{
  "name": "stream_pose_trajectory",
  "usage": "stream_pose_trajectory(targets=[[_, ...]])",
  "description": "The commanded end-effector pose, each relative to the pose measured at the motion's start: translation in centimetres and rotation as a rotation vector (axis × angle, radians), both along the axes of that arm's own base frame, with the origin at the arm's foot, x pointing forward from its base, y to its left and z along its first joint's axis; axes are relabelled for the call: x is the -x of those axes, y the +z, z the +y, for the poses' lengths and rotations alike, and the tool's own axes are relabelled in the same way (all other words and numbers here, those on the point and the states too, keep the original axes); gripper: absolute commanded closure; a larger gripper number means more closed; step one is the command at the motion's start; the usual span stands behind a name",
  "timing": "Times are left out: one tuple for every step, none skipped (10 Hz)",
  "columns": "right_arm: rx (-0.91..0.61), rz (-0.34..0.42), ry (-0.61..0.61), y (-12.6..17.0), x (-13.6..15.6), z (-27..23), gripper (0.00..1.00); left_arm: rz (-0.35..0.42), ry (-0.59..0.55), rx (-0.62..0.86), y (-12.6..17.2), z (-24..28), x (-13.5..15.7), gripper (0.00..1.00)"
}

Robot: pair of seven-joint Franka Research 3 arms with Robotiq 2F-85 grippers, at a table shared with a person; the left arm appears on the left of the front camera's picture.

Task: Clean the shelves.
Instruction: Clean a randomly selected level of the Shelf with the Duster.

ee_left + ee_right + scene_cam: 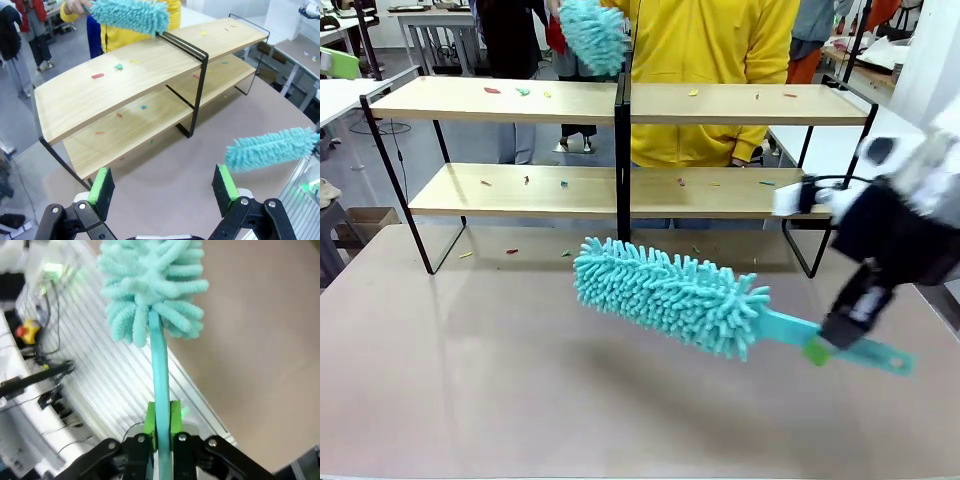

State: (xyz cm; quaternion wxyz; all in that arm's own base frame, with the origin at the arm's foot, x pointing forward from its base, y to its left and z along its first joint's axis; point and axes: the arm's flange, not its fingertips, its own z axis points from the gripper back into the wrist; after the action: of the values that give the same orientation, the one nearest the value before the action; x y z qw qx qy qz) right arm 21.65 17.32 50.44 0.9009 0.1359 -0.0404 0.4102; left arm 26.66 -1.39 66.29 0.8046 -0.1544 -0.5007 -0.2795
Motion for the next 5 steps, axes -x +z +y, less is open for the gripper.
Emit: stream_pose_trajectory(targets=[[0.025, -0.009, -0.097, -3.4, -4.9, 4.8, 0.88, 0.0, 0.014, -0.001, 0.1, -0.1, 0.1, 0.0], [0.019, -0.058, -0.167, -5.4, -7.0, 6.6, 0.88, 0.0, 0.014, -0.001, 0.1, -0.1, 0.1, 0.0], [0.051, -0.089, -0.194, -7.0, -8.6, 8.9, 0.88, 0.0, 0.014, -0.001, 0.1, -0.1, 0.1, 0.0], [0.061, -0.088, -0.18, -7.9, -9.7, 10.8, 0.88, 0.0, 0.014, -0.001, 0.1, -0.1, 0.1, 0.0], [0.034, -0.113, -0.187, -8.3, -10.2, 12.1, 0.88, 0.0, 0.014, -0.001, 0.1, -0.1, 0.1, 0.0]])
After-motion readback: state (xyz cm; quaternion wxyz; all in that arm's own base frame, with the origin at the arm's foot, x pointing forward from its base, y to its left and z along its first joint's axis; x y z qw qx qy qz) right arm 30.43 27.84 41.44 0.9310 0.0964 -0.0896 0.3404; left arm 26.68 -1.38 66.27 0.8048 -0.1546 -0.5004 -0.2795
